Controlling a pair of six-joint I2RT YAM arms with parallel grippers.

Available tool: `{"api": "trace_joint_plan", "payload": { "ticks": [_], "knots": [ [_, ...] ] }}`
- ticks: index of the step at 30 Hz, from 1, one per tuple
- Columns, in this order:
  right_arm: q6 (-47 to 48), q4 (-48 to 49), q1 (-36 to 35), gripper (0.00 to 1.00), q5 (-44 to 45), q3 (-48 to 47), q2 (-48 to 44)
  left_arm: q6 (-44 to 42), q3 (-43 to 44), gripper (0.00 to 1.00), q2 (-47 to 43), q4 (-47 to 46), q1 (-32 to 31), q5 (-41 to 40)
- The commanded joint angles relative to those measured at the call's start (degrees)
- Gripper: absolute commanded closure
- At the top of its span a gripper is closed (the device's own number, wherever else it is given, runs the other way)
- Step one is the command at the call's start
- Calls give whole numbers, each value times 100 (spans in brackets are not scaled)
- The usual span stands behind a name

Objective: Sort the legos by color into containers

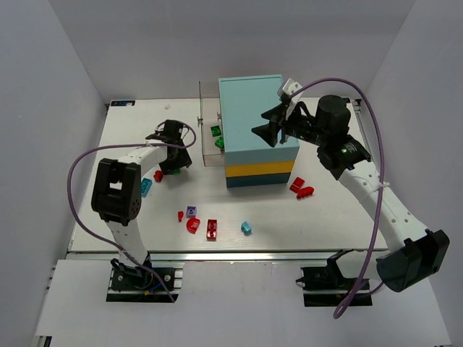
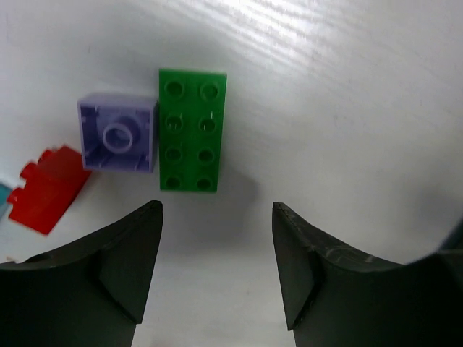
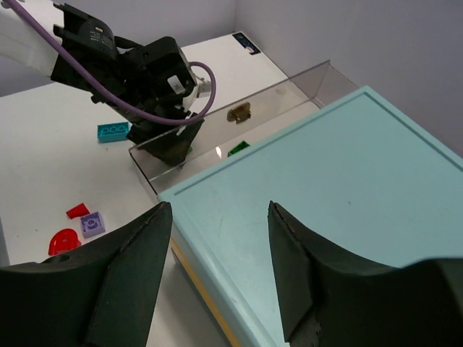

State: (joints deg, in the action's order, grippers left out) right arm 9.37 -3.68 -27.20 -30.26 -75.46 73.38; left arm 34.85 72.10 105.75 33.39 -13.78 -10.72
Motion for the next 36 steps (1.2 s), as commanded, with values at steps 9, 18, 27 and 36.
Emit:
{"api": "trace_joint_plan", "payload": {
  "ticks": [9,18,27,36],
  "knots": [
    [-277,43,487,38,-41,304,-254,-365,648,28,709,388,7,-589],
    [-313,-124,654,38,-164,251,-281,-497,1008,53,1096,370,60,-492],
    [-242,-194,813,39,-173,374,-421,-506,701,83,465,98,60,16],
    [-102,-45,848,70,-664,707,-659,-224,980,88,-1196,-61,60,78]
  ]
}}
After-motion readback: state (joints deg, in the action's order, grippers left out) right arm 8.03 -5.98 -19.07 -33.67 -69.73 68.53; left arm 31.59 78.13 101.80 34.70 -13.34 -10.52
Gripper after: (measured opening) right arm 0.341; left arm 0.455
